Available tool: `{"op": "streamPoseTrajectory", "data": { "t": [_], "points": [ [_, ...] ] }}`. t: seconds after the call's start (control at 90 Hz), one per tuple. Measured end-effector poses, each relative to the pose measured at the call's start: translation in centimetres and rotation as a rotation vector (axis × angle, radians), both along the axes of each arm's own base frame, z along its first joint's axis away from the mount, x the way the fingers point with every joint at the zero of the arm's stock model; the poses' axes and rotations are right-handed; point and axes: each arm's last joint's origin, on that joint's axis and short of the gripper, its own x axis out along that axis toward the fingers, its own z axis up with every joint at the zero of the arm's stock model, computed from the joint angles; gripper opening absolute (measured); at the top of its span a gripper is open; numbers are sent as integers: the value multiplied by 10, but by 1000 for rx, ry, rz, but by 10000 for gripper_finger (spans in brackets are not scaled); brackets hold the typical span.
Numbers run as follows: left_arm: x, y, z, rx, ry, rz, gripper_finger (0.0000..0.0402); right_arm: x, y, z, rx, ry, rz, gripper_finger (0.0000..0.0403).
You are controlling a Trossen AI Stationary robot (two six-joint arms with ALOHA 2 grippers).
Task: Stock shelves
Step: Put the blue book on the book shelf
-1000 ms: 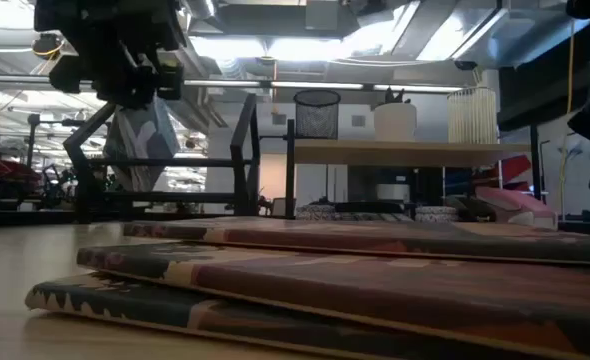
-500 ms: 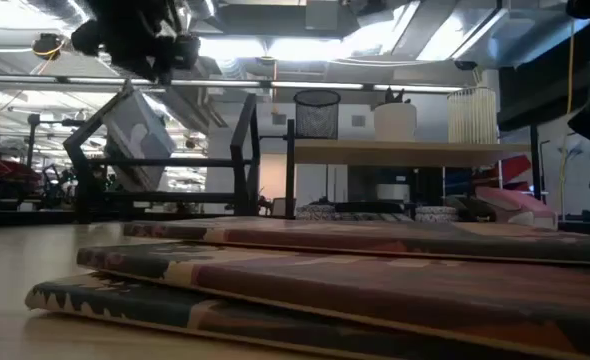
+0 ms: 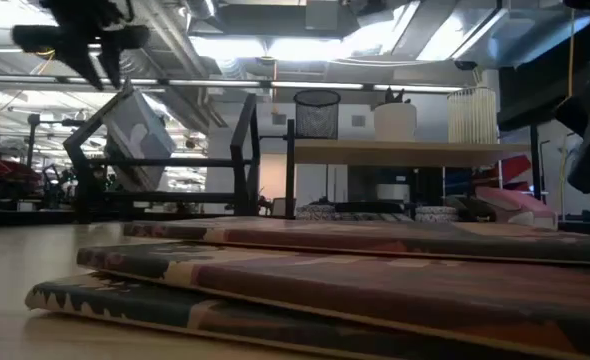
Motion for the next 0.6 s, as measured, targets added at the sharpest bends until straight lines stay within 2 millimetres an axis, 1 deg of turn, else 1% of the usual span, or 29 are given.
{"op": "streamPoseTrajectory", "data": {
  "t": [0.133, 0.267, 0.344, 0.411, 0.522, 0.6],
  "points": [
    [-6, 1, -2, -34, -24, 24, 121, 0, 0, 0, -6, -1, 5, 218],
    [-6, 5, -17, -86, -11, 52, 121, 0, 0, 0, -7, -1, 8, 218],
    [-2, 8, -29, -106, -33, 60, 121, 0, 0, 0, -6, -2, 8, 218],
    [3, 11, -35, -88, -57, 45, 121, 0, 0, 0, -5, -2, 9, 218],
    [12, 15, -35, -35, -106, 8, 121, 0, 0, 0, -5, -2, 9, 218],
    [14, 18, -34, -15, -116, 0, 121, 0, 0, 0, -4, -3, 8, 218]
  ]
}}
